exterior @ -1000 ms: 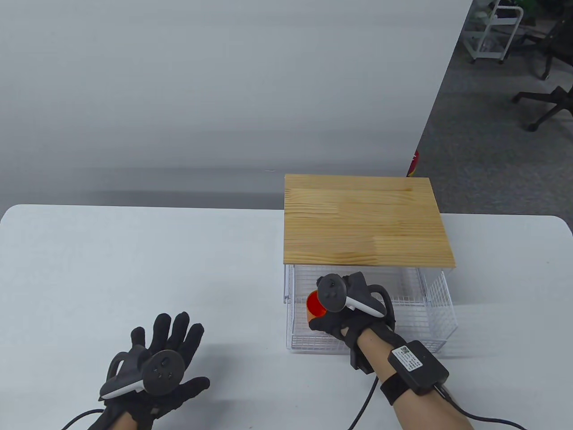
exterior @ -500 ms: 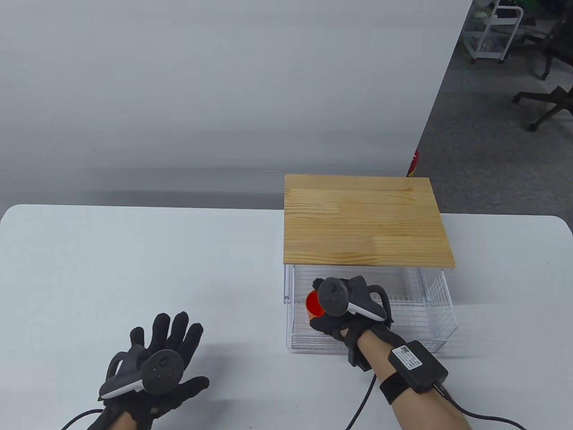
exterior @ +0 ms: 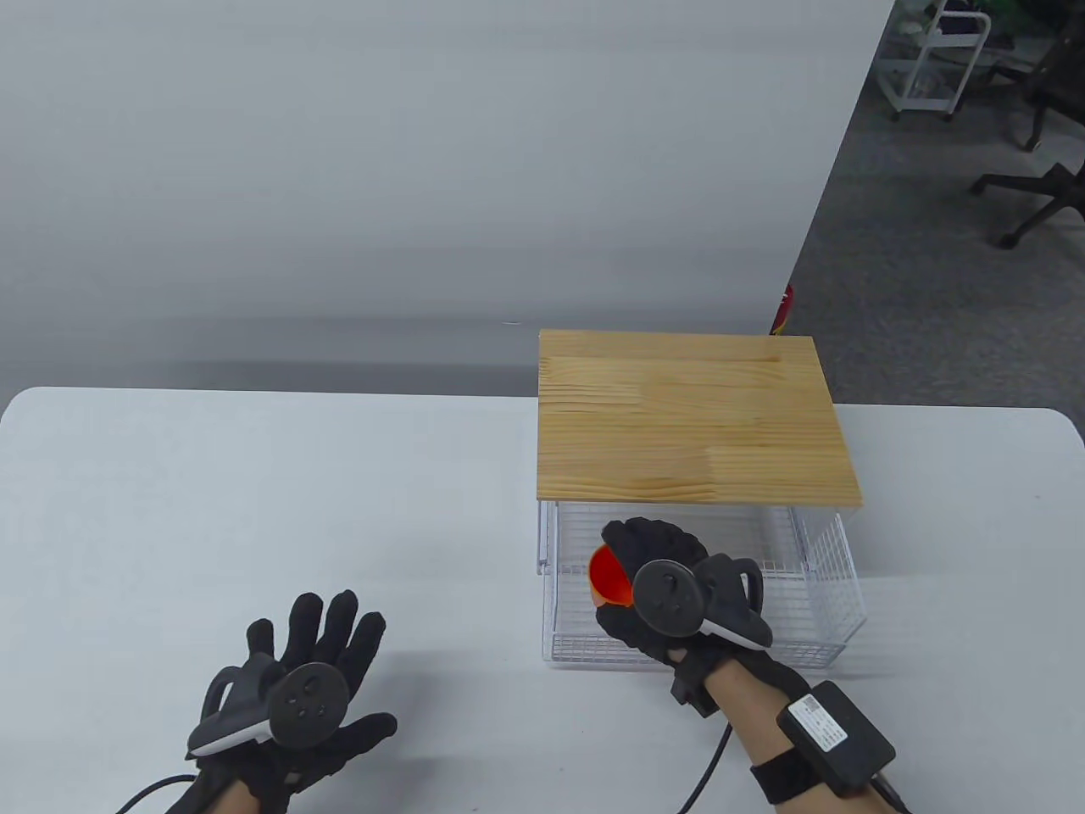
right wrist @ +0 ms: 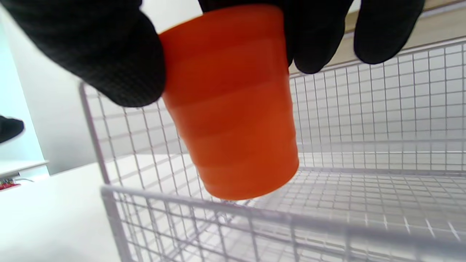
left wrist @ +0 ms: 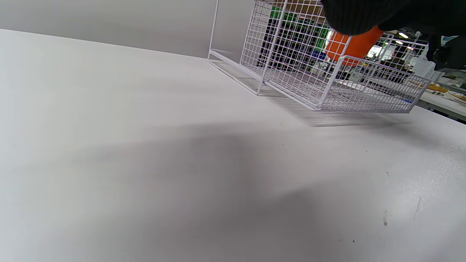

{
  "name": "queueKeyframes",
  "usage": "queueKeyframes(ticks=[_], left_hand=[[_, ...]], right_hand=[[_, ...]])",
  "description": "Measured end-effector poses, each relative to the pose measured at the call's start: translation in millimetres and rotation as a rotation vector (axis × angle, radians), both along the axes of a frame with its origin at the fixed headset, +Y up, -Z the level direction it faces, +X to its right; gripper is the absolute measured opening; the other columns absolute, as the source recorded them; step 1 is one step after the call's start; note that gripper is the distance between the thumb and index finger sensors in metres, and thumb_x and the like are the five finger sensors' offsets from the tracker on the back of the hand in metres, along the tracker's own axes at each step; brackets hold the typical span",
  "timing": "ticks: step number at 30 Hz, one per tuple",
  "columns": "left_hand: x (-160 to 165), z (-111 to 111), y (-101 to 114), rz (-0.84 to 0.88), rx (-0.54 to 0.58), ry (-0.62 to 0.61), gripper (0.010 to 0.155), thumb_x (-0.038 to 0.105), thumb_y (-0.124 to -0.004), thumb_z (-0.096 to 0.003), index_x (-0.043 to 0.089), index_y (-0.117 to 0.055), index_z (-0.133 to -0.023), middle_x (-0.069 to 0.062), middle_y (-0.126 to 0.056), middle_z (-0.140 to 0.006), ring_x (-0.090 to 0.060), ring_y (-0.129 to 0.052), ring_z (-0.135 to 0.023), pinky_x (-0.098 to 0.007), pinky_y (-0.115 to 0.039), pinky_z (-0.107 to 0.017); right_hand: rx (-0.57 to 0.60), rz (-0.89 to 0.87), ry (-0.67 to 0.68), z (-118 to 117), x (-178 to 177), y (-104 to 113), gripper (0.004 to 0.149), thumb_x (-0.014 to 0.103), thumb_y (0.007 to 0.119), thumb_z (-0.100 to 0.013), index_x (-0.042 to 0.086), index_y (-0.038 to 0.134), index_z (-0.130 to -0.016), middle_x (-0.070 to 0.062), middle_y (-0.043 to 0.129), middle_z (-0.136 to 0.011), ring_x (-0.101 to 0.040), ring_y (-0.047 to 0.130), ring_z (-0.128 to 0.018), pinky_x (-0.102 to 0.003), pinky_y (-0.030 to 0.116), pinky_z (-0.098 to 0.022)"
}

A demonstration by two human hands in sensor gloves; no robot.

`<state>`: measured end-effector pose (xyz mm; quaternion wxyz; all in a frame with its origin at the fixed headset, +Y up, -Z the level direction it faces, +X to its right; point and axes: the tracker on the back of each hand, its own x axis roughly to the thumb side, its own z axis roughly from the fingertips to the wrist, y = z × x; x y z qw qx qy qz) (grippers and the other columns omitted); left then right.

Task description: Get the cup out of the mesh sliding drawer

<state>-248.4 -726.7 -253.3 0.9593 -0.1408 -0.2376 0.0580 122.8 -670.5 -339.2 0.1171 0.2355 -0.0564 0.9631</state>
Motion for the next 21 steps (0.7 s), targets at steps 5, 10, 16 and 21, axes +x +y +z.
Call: queueKeyframes(ticks=[5,10,16,21], left_hand=[[0.7,0.0,-0.4,-0.002,0.000,-0.002,0.096,0.067,-0.056,-0.0557,0.016,0.005,-0.109,-0.024,0.011,-0.110,-0.061,0.009,-0.094,-0.085,-0.001,-0.051],[1.4,-0.1,-1.0,-0.001,0.000,-0.003,0.096,0.067,-0.056,-0.0557,0.016,0.005,-0.109,-0.024,0.011,-0.110,-0.061,0.009,-0.094,-0.085,-0.001,-0.051],[3.1,0.0,-1.6,-0.005,-0.003,-0.009,0.096,0.067,-0.056,-0.0557,0.016,0.005,-0.109,-0.024,0.011,-0.110,-0.061,0.009,-0.094,-0.085,-0.001,-0.051],[2.9,-0.1,-2.4,0.001,-0.010,-0.010,0.096,0.067,-0.056,-0.0557,0.016,0.005,-0.109,-0.024,0.011,-0.111,-0.061,0.009,-0.094,-0.085,0.000,-0.051]], right_hand=[[0.061,-0.122,0.029,19.9,8.1,9.4,0.087,0.054,0.091,-0.042,0.009,0.054,-0.107,-0.028,0.064,-0.109,-0.055,0.072,-0.097,-0.076,0.066,-0.067],[0.102,-0.197,0.045,34.4,12.4,11.5,0.087,0.053,0.091,-0.042,0.009,0.054,-0.107,-0.028,0.063,-0.109,-0.055,0.074,-0.095,-0.076,0.067,-0.067],[0.138,-0.245,0.067,45.5,13.3,16.5,0.087,0.053,0.091,-0.043,0.009,0.052,-0.107,-0.029,0.061,-0.109,-0.052,0.080,-0.089,-0.072,0.073,-0.064],[0.127,-0.278,0.114,60.6,9.2,15.2,0.087,0.053,0.091,-0.043,0.009,0.052,-0.107,-0.029,0.060,-0.109,-0.050,0.082,-0.086,-0.069,0.076,-0.062]])
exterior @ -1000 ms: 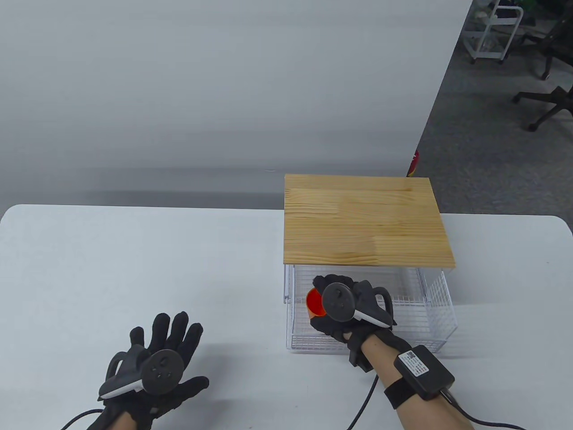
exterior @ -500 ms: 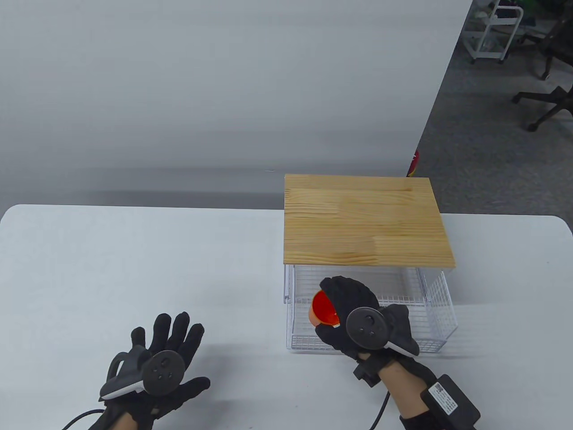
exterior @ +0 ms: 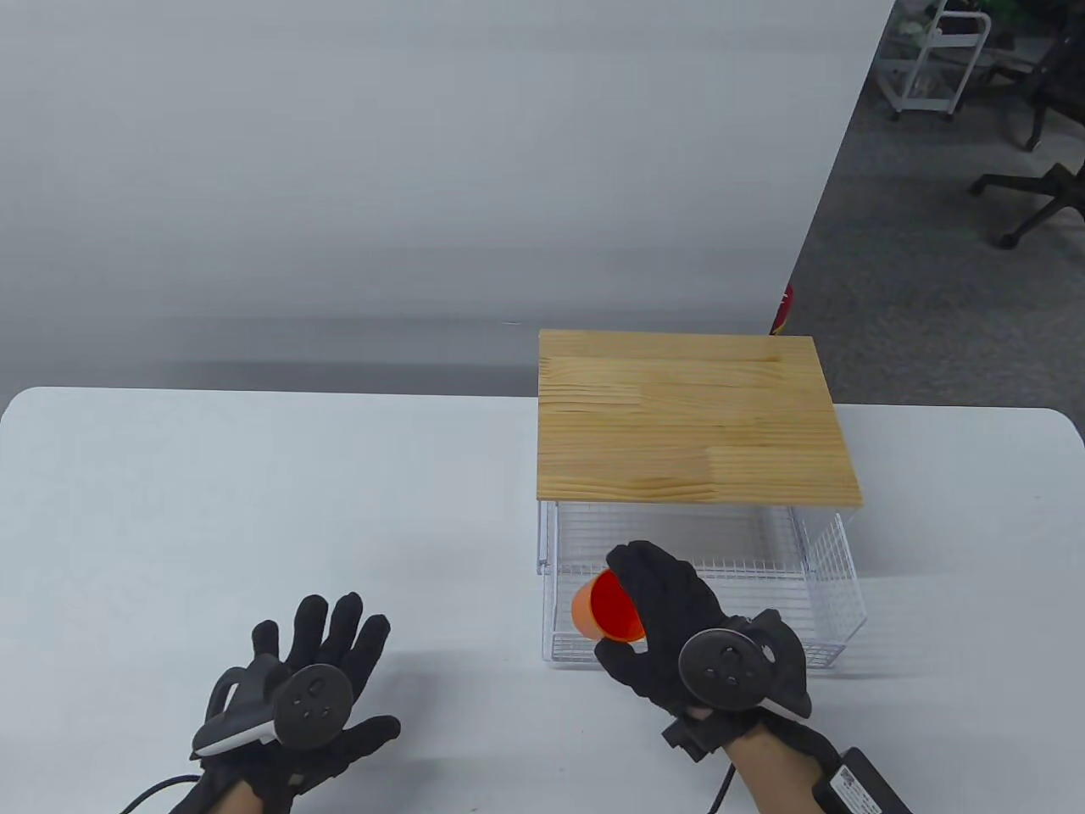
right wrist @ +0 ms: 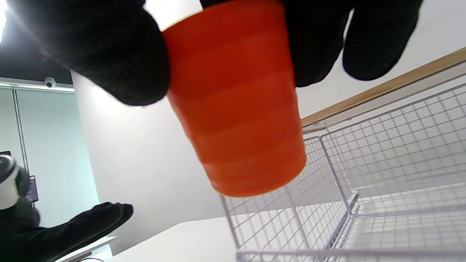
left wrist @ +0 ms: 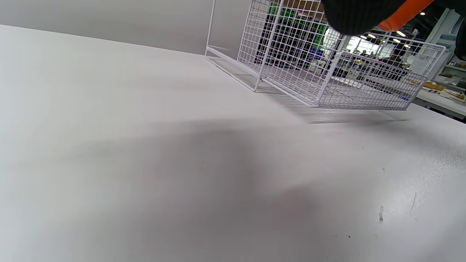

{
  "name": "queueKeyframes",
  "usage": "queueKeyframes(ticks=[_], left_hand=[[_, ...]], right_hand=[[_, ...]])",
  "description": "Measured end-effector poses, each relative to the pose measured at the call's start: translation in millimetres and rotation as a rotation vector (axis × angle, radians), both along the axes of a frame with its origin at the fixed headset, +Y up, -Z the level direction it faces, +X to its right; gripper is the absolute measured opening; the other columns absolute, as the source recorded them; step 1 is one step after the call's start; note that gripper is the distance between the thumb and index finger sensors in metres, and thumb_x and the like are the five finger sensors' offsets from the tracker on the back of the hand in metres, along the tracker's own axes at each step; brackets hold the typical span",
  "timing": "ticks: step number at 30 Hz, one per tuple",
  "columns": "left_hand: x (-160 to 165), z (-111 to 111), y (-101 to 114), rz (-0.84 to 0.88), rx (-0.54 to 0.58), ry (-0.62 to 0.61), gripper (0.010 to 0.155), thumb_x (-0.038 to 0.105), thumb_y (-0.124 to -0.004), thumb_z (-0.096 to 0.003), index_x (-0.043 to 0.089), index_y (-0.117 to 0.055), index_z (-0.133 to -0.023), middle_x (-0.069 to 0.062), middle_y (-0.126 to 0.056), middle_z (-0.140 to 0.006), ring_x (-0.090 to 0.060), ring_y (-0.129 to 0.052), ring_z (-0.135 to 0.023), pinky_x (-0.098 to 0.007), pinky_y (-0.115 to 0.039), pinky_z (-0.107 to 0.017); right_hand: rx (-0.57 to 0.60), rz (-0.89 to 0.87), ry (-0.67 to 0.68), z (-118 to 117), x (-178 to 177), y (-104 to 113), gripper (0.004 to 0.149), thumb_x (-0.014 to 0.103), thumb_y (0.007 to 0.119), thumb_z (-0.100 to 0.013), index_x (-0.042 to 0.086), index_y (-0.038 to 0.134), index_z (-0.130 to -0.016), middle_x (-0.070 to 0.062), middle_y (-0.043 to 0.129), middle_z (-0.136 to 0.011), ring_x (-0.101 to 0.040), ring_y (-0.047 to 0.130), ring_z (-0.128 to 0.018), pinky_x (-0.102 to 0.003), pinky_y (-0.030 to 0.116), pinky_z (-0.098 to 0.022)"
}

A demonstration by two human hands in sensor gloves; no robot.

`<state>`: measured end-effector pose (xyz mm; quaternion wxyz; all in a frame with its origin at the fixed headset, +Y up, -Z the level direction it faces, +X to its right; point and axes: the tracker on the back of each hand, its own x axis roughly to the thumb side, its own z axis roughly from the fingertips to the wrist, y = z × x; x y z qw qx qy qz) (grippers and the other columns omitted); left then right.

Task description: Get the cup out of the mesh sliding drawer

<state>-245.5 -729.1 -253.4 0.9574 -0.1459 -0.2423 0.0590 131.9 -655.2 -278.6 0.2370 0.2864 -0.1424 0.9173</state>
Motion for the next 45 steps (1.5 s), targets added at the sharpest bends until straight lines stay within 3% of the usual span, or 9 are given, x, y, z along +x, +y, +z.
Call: queueKeyframes(ticks=[11,28,32,37,45], left_hand=[[2.6,4.5,4.3,0.021,0.022,-0.005,0.096,0.067,-0.056,-0.0556,0.016,0.005,-0.109,-0.024,0.011,-0.110,-0.062,0.009,-0.095,-0.085,-0.001,-0.051],[3.5,5.3,4.0,0.018,0.013,-0.009,0.096,0.067,-0.056,-0.0555,0.016,0.005,-0.109,-0.024,0.011,-0.111,-0.062,0.009,-0.095,-0.085,0.000,-0.051],[3.1,5.4,3.7,0.021,0.013,-0.009,0.096,0.067,-0.056,-0.0556,0.016,0.005,-0.110,-0.024,0.011,-0.111,-0.062,0.009,-0.095,-0.085,-0.001,-0.051],[2.9,5.2,3.6,0.022,0.011,-0.009,0.096,0.067,-0.056,-0.0555,0.016,0.004,-0.110,-0.025,0.010,-0.111,-0.062,0.009,-0.095,-0.085,0.000,-0.051],[3.3,5.0,2.8,0.019,0.003,-0.007,0.096,0.067,-0.056,-0.0555,0.016,0.004,-0.110,-0.025,0.010,-0.111,-0.061,0.008,-0.095,-0.085,-0.001,-0.051]], right_hand=[[0.012,0.038,0.097,22.2,-25.6,-2.1,0.087,0.052,0.091,-0.043,0.009,0.052,-0.108,-0.029,0.059,-0.110,-0.050,0.082,-0.086,-0.068,0.077,-0.062],[-0.123,0.176,0.207,20.3,-58.0,-46.3,0.086,0.049,0.091,-0.044,0.007,0.052,-0.107,-0.032,0.059,-0.109,-0.050,0.086,-0.087,-0.064,0.081,-0.061],[-0.158,0.218,0.216,18.5,-65.0,-61.4,0.085,0.047,0.092,-0.044,0.006,0.052,-0.107,-0.037,0.059,-0.107,-0.054,0.083,-0.086,-0.067,0.078,-0.062],[-0.190,0.259,0.216,15.5,-72.8,-76.6,0.084,0.045,0.091,-0.045,0.005,0.051,-0.107,-0.043,0.057,-0.106,-0.073,0.071,-0.086,-0.073,0.071,-0.065],[-0.227,0.296,0.228,13.4,-81.5,-90.5,0.083,0.044,0.091,-0.045,0.004,0.053,-0.107,-0.045,0.059,-0.105,-0.074,0.076,-0.079,-0.075,0.070,-0.064]])
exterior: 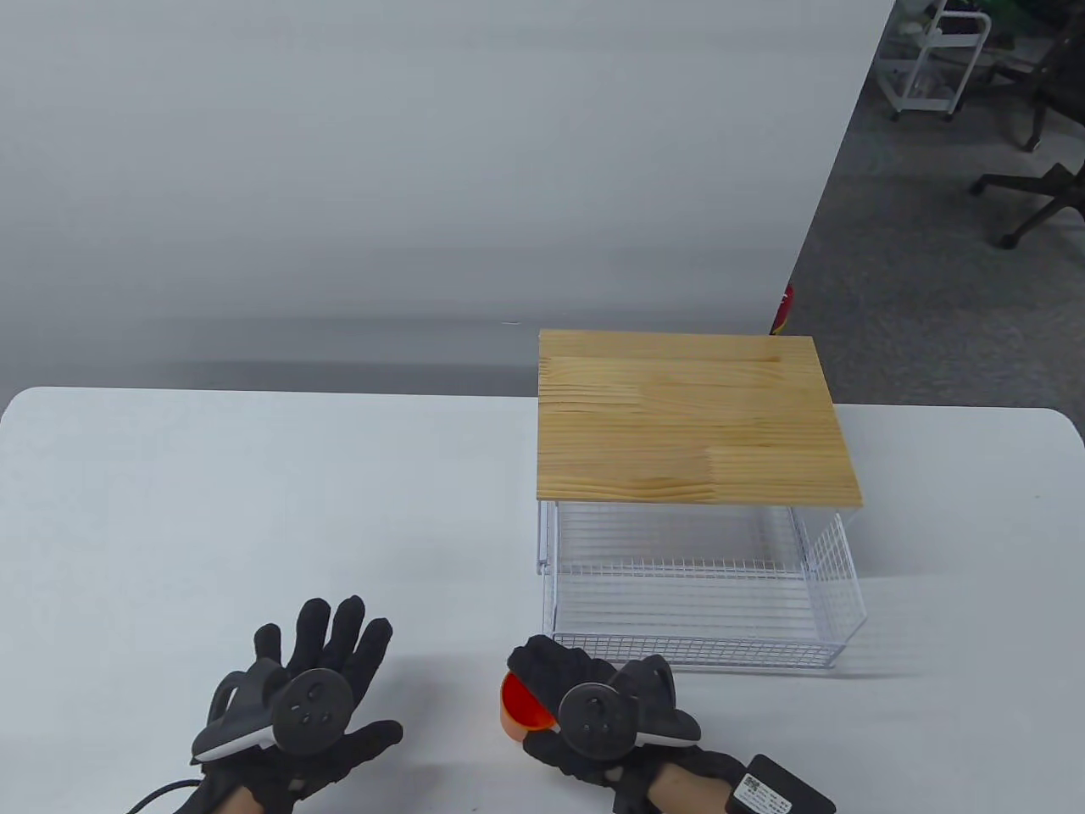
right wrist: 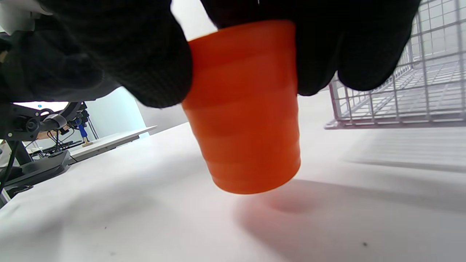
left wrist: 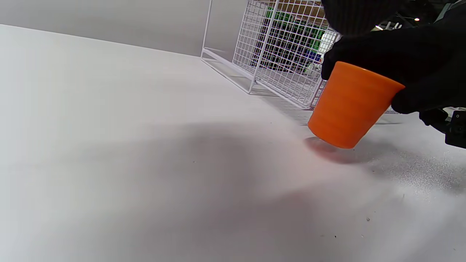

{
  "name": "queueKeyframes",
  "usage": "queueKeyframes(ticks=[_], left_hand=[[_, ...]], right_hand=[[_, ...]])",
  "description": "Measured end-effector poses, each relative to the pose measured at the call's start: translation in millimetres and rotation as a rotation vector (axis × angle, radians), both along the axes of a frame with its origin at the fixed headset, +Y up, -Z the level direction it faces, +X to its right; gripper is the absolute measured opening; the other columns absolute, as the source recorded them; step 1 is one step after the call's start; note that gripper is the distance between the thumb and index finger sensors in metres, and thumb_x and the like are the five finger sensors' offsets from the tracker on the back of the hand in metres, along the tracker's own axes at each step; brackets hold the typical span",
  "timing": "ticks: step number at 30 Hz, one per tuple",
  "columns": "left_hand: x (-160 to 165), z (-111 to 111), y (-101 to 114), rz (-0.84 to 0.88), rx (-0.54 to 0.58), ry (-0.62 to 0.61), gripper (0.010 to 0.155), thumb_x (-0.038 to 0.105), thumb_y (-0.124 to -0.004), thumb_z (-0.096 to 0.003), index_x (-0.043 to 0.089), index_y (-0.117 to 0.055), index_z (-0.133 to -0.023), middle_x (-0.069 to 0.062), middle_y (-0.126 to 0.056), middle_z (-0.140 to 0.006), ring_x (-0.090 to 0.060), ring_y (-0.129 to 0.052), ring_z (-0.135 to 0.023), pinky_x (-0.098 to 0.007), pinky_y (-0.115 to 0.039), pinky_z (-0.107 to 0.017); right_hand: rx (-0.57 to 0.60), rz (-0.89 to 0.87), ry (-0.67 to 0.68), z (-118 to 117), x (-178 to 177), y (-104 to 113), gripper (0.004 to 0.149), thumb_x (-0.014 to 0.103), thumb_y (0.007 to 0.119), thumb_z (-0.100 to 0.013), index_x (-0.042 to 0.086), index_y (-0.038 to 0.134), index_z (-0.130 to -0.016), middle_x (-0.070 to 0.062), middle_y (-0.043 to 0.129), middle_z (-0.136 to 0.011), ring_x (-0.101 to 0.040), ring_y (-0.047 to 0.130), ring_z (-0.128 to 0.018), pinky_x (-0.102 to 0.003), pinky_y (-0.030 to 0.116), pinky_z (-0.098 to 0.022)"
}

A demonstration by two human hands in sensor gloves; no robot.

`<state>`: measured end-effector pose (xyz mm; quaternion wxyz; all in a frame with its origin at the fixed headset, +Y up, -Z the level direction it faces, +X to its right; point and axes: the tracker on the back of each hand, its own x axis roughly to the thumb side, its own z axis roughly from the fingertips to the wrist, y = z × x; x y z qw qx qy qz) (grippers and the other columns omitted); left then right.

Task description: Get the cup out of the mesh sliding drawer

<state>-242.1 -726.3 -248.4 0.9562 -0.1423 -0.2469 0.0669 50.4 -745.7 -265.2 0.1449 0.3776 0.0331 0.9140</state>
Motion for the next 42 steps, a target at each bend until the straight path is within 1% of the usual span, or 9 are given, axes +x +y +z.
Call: queueKeyframes(ticks=[11,19,27,30,34,38,39,40,42], left_hand=[[-1.1,-1.1,-1.5,-0.002,-0.011,0.006,0.096,0.067,-0.056,-0.0556,0.016,0.004,-0.110,-0.025,0.010,-0.111,-0.061,0.008,-0.095,-0.085,-0.001,-0.051],[-0.4,-1.6,-1.8,-0.008,-0.018,0.003,0.096,0.067,-0.056,-0.0556,0.016,0.003,-0.110,-0.025,0.010,-0.111,-0.062,0.008,-0.095,-0.085,-0.001,-0.051],[0.3,-1.4,-2.2,-0.009,-0.016,0.001,0.096,0.067,-0.056,-0.0556,0.016,0.004,-0.110,-0.025,0.010,-0.111,-0.062,0.008,-0.095,-0.085,-0.001,-0.051],[0.2,-1.3,-2.0,-0.006,-0.012,-0.001,0.096,0.067,-0.056,-0.0555,0.016,0.003,-0.110,-0.025,0.010,-0.111,-0.062,0.008,-0.095,-0.085,-0.001,-0.051],[-0.1,-1.3,-1.7,-0.003,-0.007,-0.001,0.096,0.067,-0.056,-0.0556,0.016,0.004,-0.110,-0.025,0.010,-0.111,-0.061,0.008,-0.095,-0.085,-0.001,-0.051],[-0.1,-1.2,-1.7,-0.002,-0.007,-0.001,0.096,0.067,-0.056,-0.0555,0.016,0.003,-0.110,-0.025,0.010,-0.111,-0.061,0.008,-0.095,-0.085,-0.001,-0.051],[0.0,-1.1,-1.7,-0.003,-0.006,-0.001,0.096,0.067,-0.056,-0.0554,0.016,0.004,-0.110,-0.025,0.010,-0.111,-0.062,0.008,-0.095,-0.085,-0.001,-0.051],[0.1,-1.1,-1.8,-0.003,-0.006,-0.002,0.096,0.067,-0.056,-0.0556,0.016,0.004,-0.110,-0.025,0.010,-0.111,-0.061,0.008,-0.095,-0.085,-0.001,-0.051],[0.3,-1.0,-1.9,-0.004,-0.006,-0.003,0.096,0.067,-0.056,-0.0556,0.016,0.003,-0.110,-0.025,0.010,-0.111,-0.061,0.008,-0.095,-0.085,-0.001,-0.051]], right_hand=[[-0.021,0.016,0.014,-1.0,-5.9,-14.1,0.082,0.044,0.090,-0.046,0.003,0.052,-0.107,-0.044,0.059,-0.105,-0.073,0.077,-0.076,-0.074,0.070,-0.063],[-0.029,0.012,0.002,0.2,-7.4,-14.5,0.083,0.044,0.089,-0.046,0.004,0.050,-0.107,-0.043,0.056,-0.106,-0.071,0.076,-0.077,-0.073,0.069,-0.064],[-0.035,0.015,0.000,1.3,-8.2,-16.3,0.087,0.045,0.091,-0.044,0.005,0.048,-0.108,-0.042,0.053,-0.108,-0.074,0.073,-0.076,-0.079,0.061,-0.067],[-0.040,0.003,-0.004,0.9,-6.2,-13.9,0.090,0.048,0.092,-0.043,0.005,0.047,-0.108,-0.043,0.051,-0.108,-0.079,0.070,-0.073,-0.081,0.057,-0.068],[-0.034,-0.023,-0.017,0.4,-2.0,-2.3,0.090,0.048,0.091,-0.043,0.005,0.047,-0.108,-0.043,0.049,-0.110,-0.085,0.066,-0.070,-0.083,0.054,-0.071],[-0.001,-0.057,-0.018,2.3,2.1,11.9,0.089,0.049,0.091,-0.043,0.006,0.049,-0.108,-0.041,0.051,-0.110,-0.088,0.060,-0.078,-0.081,0.057,-0.071],[0.011,-0.073,-0.017,3.0,4.0,18.0,0.087,0.049,0.091,-0.043,0.007,0.051,-0.108,-0.039,0.052,-0.111,-0.074,0.067,-0.083,-0.078,0.060,-0.071],[0.019,-0.083,-0.018,3.3,5.3,21.8,0.085,0.049,0.090,-0.043,0.008,0.053,-0.107,-0.038,0.054,-0.111,-0.062,0.076,-0.082,-0.076,0.063,-0.070],[0.041,-0.109,-0.018,4.2,9.3,31.3,0.082,0.049,0.090,-0.044,0.009,0.056,-0.106,-0.035,0.057,-0.111,-0.062,0.076,-0.086,-0.070,0.072,-0.066]])
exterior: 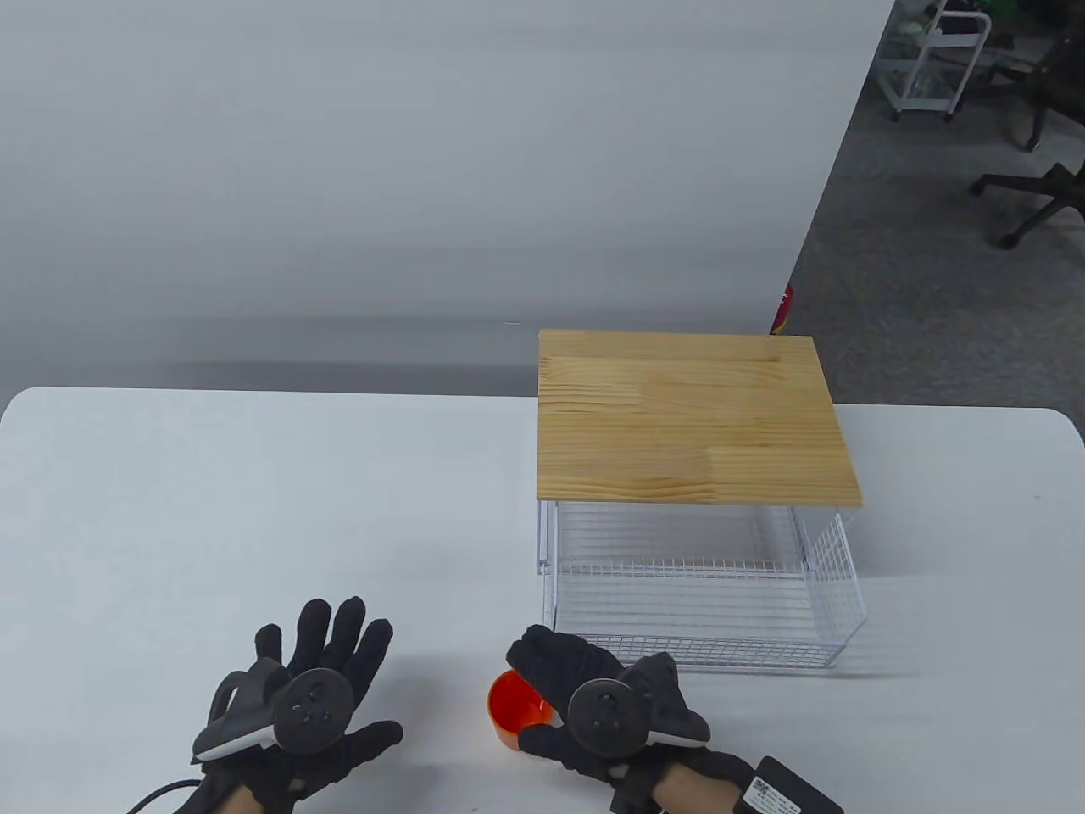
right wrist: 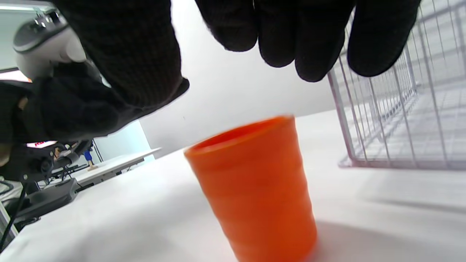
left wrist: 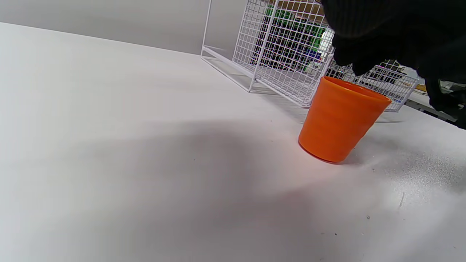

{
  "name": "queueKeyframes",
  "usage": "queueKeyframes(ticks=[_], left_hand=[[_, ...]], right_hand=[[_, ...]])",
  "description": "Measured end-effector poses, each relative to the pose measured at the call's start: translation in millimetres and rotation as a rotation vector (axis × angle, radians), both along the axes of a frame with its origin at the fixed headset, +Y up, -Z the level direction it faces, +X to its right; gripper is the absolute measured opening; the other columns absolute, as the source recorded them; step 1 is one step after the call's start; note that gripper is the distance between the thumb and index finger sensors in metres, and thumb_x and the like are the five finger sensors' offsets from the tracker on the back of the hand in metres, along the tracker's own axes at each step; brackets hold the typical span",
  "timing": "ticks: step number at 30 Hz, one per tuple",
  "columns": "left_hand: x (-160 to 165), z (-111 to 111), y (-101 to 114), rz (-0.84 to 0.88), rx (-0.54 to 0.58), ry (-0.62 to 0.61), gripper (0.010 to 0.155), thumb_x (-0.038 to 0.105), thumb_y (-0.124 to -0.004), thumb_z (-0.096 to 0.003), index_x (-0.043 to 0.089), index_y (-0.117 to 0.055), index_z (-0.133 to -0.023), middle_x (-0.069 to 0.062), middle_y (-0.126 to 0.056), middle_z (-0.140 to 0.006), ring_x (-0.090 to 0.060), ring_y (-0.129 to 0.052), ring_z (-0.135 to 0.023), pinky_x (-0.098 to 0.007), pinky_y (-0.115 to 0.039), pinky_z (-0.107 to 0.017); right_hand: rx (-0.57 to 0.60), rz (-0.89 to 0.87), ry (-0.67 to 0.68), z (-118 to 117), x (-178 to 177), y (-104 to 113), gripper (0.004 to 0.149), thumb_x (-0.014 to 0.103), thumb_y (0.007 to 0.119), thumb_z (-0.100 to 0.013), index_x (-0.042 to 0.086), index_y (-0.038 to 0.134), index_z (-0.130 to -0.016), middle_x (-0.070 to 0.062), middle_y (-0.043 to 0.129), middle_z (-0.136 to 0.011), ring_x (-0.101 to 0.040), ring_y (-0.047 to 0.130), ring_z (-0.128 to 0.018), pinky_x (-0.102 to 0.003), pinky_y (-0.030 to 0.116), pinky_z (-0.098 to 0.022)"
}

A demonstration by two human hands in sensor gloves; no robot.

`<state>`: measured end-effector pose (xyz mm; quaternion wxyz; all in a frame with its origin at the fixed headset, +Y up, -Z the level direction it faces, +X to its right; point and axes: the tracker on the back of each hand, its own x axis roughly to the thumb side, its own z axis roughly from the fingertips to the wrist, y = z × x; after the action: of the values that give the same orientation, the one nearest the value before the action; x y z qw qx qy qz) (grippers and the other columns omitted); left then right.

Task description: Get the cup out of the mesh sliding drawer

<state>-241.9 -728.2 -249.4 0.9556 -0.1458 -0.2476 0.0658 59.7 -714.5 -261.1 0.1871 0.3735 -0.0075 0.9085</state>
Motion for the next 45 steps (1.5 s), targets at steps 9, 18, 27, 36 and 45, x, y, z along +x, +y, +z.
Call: queueKeyframes(ticks=[9,18,27,36,45], left_hand=[[0.9,0.4,-0.3,-0.002,0.003,-0.004,0.096,0.067,-0.056,-0.0556,0.016,0.003,-0.110,-0.025,0.009,-0.111,-0.061,0.008,-0.095,-0.085,-0.001,-0.051],[0.8,1.2,-0.1,0.000,0.007,-0.003,0.096,0.067,-0.056,-0.0556,0.016,0.004,-0.110,-0.025,0.010,-0.111,-0.061,0.008,-0.095,-0.085,-0.001,-0.051],[1.1,0.9,-0.9,-0.007,0.005,-0.004,0.096,0.067,-0.056,-0.0557,0.016,0.004,-0.110,-0.025,0.010,-0.111,-0.061,0.008,-0.095,-0.085,-0.001,-0.051],[2.9,0.8,-1.5,-0.015,-0.001,-0.012,0.096,0.067,-0.057,-0.0556,0.016,0.004,-0.110,-0.025,0.010,-0.111,-0.061,0.008,-0.095,-0.085,-0.001,-0.051],[4.1,0.7,-1.9,-0.019,0.000,-0.018,0.096,0.067,-0.057,-0.0557,0.016,0.004,-0.110,-0.025,0.009,-0.111,-0.061,0.008,-0.095,-0.085,-0.001,-0.051]], right_hand=[[0.087,-0.142,-0.006,-1.7,21.4,25.1,0.072,0.048,0.088,-0.045,0.013,0.065,-0.103,-0.026,0.070,-0.108,-0.050,0.081,-0.096,-0.070,0.073,-0.067],[0.145,-0.219,-0.039,-1.9,34.6,41.4,0.069,0.047,0.088,-0.045,0.014,0.066,-0.102,-0.024,0.073,-0.107,-0.052,0.080,-0.095,-0.072,0.072,-0.066],[0.121,-0.201,-0.167,-17.2,59.7,50.7,0.073,0.046,0.089,-0.045,0.013,0.062,-0.104,-0.024,0.067,-0.111,-0.056,0.071,-0.100,-0.075,0.064,-0.071],[-0.033,-0.019,-0.307,-44.4,93.5,40.9,0.076,0.046,0.090,-0.046,0.014,0.059,-0.107,-0.026,0.060,-0.116,-0.060,0.059,-0.106,-0.079,0.055,-0.072],[-0.128,0.098,-0.382,-59.4,110.4,21.0,0.073,0.044,0.091,-0.046,0.015,0.062,-0.106,-0.026,0.064,-0.115,-0.061,0.063,-0.105,-0.080,0.057,-0.071]])
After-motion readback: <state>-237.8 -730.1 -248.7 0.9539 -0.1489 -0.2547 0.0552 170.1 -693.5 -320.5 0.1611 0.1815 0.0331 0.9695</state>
